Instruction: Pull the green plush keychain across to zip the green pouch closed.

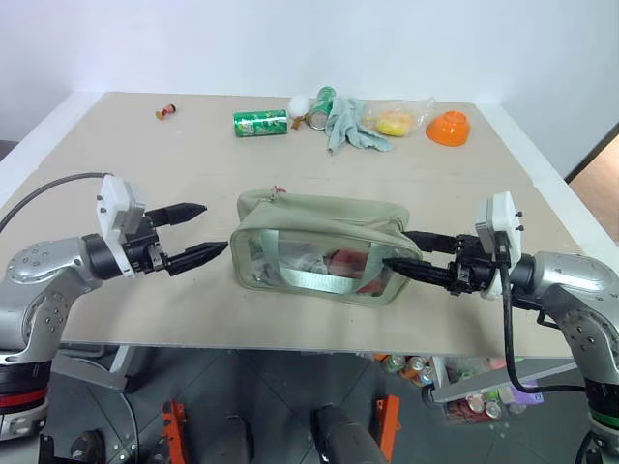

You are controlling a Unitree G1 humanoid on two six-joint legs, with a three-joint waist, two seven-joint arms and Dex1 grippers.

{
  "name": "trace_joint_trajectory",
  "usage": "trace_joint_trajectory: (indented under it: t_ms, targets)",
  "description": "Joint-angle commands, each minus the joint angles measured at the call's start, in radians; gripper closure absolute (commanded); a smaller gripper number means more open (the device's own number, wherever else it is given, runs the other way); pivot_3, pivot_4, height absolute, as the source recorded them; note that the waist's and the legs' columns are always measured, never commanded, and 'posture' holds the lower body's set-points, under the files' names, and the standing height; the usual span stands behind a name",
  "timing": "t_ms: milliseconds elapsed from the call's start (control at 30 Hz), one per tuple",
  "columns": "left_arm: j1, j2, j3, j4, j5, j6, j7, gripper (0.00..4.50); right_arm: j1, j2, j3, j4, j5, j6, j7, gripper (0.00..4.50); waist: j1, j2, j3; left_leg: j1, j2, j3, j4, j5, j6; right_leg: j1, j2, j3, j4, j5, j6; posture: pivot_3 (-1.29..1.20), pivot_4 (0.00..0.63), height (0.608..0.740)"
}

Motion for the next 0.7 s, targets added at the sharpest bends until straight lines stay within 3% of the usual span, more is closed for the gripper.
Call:
trace_joint_trajectory:
  t_ms: [33, 100, 267, 467, 700]
  targets:
    - [-0.016, 0.014, 0.024, -0.004, 0.01, -0.023, 0.001, 0.0, -0.011, -0.018, -0.042, -0.034, 0.021, -0.008, -0.003, 3.74, 0.0, 0.0, 0.0, 0.0, 0.0, 0.0, 0.0, 0.0, 0.0, 0.0, 0.0, 0.0, 0.0, 0.0, 0.0, 0.0, 0.15, 0.74]
    - [-0.02, 0.012, 0.02, 0.0, 0.016, -0.026, -0.001, 0.0, 0.001, -0.018, -0.043, -0.024, 0.008, -0.026, 0.002, 4.48, 0.0, 0.0, 0.0, 0.0, 0.0, 0.0, 0.0, 0.0, 0.0, 0.0, 0.0, 0.0, 0.0, 0.0, 0.0, 0.0, 0.15, 0.74]
    - [-0.062, -0.004, 0.028, 0.022, 0.0, 0.002, 0.028, 0.0, -0.015, -0.017, -0.027, 0.022, -0.027, -0.077, 0.025, 4.48, 0.0, 0.0, 0.0, 0.0, 0.0, 0.0, 0.0, 0.0, 0.0, 0.0, 0.0, 0.0, 0.0, 0.0, 0.0, 0.0, 0.15, 0.74]
    - [-0.235, 0.003, 0.003, 0.114, -0.034, 0.108, 0.047, 0.0, -0.057, -0.012, 0.041, 0.096, -0.115, -0.193, 0.105, 4.48, 0.0, 0.0, 0.0, 0.0, 0.0, 0.0, 0.001, 0.0, 0.0, 0.001, 0.0, 0.0, 0.0, 0.001, 0.0, 0.0, 0.15, 0.74]
    - [-0.472, -0.091, -0.115, 0.354, 0.129, -0.013, 0.069, 0.0, -0.057, 0.003, 0.075, 0.086, -0.145, -0.248, 0.129, 4.48, 0.002, 0.0, 0.0, 0.001, -0.001, -0.002, 0.002, 0.0, 0.0, 0.003, 0.001, -0.002, 0.0, 0.001, 0.0, 0.0, 0.15, 0.74]
